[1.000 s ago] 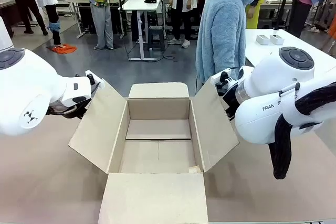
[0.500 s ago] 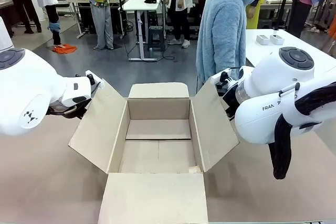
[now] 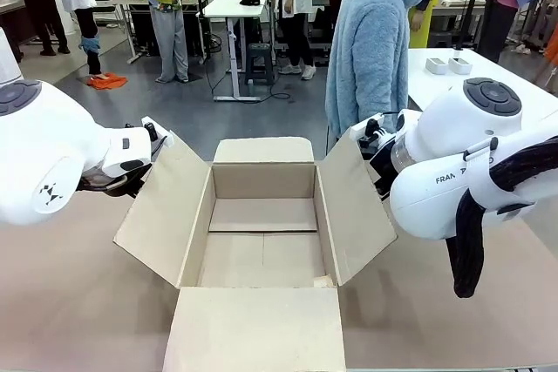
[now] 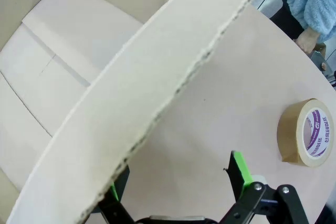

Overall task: Wrap the clocks to prevent damage.
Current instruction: Open the side flaps of the Package Box.

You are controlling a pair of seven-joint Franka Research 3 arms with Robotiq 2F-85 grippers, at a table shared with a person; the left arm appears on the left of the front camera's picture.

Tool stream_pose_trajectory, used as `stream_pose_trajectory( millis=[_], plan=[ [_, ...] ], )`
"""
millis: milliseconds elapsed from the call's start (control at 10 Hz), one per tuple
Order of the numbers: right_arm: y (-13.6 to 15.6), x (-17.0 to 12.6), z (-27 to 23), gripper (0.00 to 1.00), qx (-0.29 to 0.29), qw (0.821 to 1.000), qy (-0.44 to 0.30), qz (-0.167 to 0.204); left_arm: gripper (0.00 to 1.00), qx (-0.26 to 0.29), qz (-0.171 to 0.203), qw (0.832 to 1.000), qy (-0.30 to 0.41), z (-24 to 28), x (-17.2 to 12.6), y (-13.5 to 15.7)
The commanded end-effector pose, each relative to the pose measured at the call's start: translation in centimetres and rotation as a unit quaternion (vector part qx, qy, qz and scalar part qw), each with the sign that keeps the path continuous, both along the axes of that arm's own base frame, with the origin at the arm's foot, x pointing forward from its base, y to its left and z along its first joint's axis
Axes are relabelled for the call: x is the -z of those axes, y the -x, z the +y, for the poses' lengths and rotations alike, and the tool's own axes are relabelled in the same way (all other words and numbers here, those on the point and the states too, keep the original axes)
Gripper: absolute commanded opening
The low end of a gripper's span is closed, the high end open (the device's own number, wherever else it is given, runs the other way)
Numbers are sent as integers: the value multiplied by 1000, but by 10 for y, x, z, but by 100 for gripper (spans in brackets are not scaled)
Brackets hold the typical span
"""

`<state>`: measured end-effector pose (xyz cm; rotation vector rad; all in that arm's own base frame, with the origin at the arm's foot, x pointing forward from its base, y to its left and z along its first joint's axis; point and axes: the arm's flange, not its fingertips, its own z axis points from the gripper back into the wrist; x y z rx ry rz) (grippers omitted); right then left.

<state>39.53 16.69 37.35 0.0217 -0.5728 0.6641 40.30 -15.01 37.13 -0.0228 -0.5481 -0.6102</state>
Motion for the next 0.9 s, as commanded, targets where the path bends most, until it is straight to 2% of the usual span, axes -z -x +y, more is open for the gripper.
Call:
stream_pose_trajectory(
  millis=[0,100,200,400,500,600,800],
  plan=[
    [0,0,0,100,0,1000,0,0,100,0,0,1000,0,0,0,0],
    [10,-36,-4,100,6,1000,11,-18,100,-20,-14,999,-24,3,-32,10],
    [22,-78,-14,100,22,999,19,-16,100,-12,-7,999,-40,26,-63,9],
    [29,-167,-34,100,58,998,27,10,100,-16,-8,998,-68,54,-141,13],
    [39,-206,-38,100,75,997,26,13,100,-13,-8,997,-72,67,-170,30],
    [50,-238,-35,100,80,996,31,23,100,-9,-12,997,-74,78,-198,38],
    [73,-274,-17,100,89,992,69,51,100,-18,-19,997,-74,98,-234,59]
  ],
)
